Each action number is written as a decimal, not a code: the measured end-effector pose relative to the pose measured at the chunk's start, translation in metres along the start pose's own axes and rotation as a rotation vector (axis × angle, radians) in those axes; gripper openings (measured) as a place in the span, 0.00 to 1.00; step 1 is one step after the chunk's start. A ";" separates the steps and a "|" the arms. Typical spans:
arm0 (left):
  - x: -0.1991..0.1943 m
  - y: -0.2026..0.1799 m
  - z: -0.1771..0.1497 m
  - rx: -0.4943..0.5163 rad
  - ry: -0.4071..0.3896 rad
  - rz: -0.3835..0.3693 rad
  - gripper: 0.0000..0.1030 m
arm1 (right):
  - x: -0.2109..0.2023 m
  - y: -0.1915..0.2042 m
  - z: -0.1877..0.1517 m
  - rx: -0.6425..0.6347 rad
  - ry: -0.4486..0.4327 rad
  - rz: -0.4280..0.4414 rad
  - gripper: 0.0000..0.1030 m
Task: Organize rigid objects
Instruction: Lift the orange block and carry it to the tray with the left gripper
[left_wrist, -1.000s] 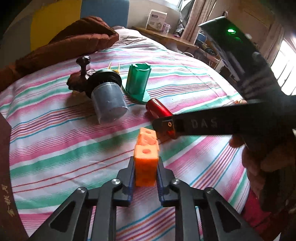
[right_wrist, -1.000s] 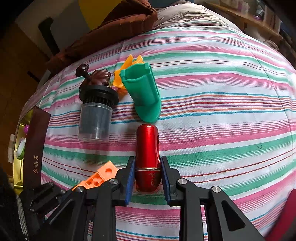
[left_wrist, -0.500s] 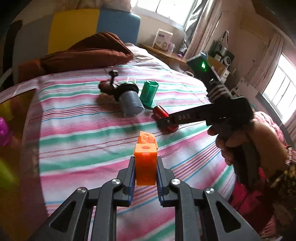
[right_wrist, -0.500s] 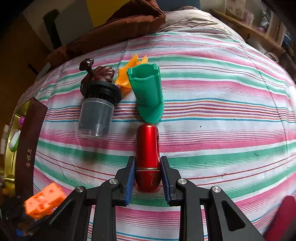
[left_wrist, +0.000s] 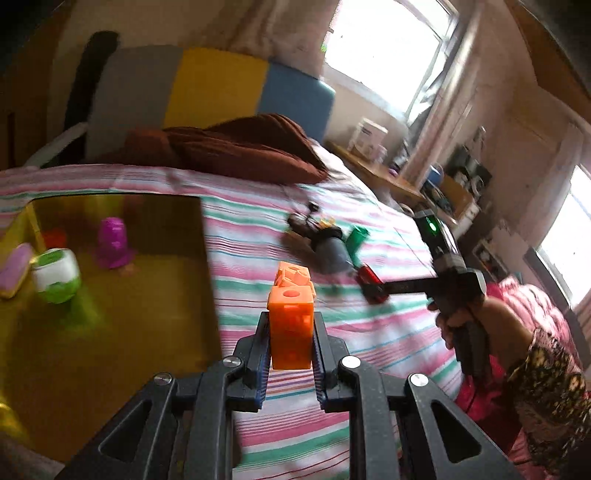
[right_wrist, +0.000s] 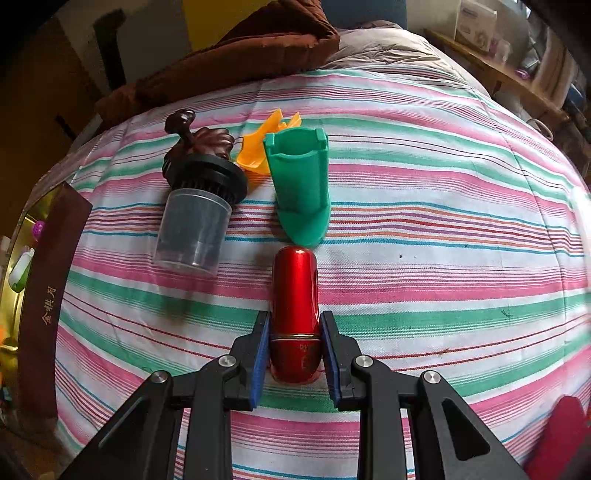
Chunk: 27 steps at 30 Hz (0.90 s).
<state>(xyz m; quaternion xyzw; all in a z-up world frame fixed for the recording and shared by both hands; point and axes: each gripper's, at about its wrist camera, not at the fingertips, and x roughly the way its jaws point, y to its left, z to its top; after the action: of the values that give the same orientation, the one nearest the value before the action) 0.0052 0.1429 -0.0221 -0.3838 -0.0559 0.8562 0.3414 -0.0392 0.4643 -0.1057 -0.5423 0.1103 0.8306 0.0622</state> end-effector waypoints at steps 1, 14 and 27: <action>-0.005 0.009 0.000 -0.012 -0.007 0.016 0.18 | 0.000 0.000 0.000 0.001 0.000 0.000 0.26; -0.056 0.097 -0.011 -0.162 -0.079 0.180 0.18 | 0.002 0.003 0.003 -0.031 -0.017 -0.032 0.26; -0.062 0.159 -0.019 -0.208 -0.022 0.387 0.18 | -0.002 0.003 -0.002 -0.049 -0.035 -0.037 0.26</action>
<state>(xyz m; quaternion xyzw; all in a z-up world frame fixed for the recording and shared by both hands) -0.0386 -0.0197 -0.0537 -0.4110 -0.0732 0.8996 0.1285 -0.0369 0.4610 -0.1041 -0.5311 0.0786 0.8411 0.0659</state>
